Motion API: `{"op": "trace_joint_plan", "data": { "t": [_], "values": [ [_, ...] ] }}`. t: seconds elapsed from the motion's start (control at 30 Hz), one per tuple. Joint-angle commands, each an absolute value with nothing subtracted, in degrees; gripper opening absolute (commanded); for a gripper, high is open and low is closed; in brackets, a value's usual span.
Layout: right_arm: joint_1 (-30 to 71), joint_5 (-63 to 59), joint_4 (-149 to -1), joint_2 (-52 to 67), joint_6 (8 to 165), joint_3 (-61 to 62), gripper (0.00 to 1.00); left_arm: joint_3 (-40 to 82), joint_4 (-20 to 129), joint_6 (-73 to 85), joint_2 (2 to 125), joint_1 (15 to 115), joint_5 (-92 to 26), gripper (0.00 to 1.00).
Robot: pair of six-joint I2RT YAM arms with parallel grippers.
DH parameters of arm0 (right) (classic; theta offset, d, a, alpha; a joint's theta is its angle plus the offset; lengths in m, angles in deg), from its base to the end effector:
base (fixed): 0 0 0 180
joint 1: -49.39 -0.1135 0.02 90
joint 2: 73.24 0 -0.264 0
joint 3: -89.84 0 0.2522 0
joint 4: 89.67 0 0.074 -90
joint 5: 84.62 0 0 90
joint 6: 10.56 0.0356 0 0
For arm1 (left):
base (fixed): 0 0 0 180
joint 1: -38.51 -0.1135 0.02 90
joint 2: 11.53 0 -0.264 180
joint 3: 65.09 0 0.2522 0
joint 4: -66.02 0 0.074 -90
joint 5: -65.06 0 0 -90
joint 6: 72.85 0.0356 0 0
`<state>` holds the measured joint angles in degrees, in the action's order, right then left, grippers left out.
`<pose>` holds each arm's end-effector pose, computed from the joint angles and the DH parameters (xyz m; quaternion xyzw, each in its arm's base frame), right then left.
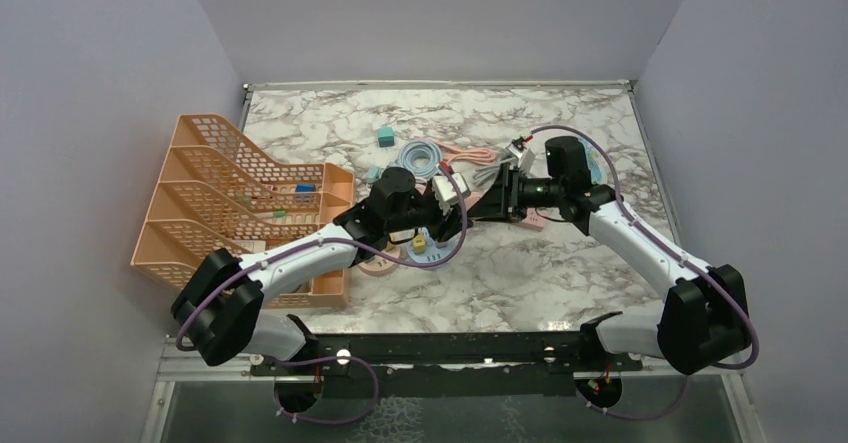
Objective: Insert the plug
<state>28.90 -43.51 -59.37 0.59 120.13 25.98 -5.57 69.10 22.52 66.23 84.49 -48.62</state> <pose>0.2428 0.1194 0.2604 -0.0265 0.8437 0.5180 0.1384 0.2027 -0.2303 0.2647 0.4491 0.6465 -0.3592 0.5012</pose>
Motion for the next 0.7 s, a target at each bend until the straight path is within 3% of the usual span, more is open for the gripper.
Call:
{"op": "trace_joint_plan", "data": {
  "t": [0.0, 0.47, 0.53, 0.6, 0.67],
  "values": [
    [28.0, -45.4, -66.3, 0.3, 126.1, 27.4, 0.41, -3.4, 69.6, 22.1, 66.8, 84.6, -47.9, 0.00],
    [27.6, -40.2, -71.5, -0.1, 131.0, 29.6, 0.40, -4.3, 69.7, 20.9, 66.1, 84.6, -48.8, 0.01],
    [27.5, -40.3, -71.2, 0.1, 130.6, 29.6, 0.28, -4.4, 69.8, 20.4, 65.9, 84.6, -48.3, 0.10],
    [27.6, -40.1, -69.7, 0.4, 129.0, 28.8, 0.08, -4.4, 69.9, 19.7, 65.7, 84.6, -46.7, 0.28],
    [27.5, -38.1, -65.8, 0.9, 124.8, 27.1, 0.01, -4.7, 69.9, 19.0, 65.1, 84.6, -44.6, 0.41]
  ]
}}
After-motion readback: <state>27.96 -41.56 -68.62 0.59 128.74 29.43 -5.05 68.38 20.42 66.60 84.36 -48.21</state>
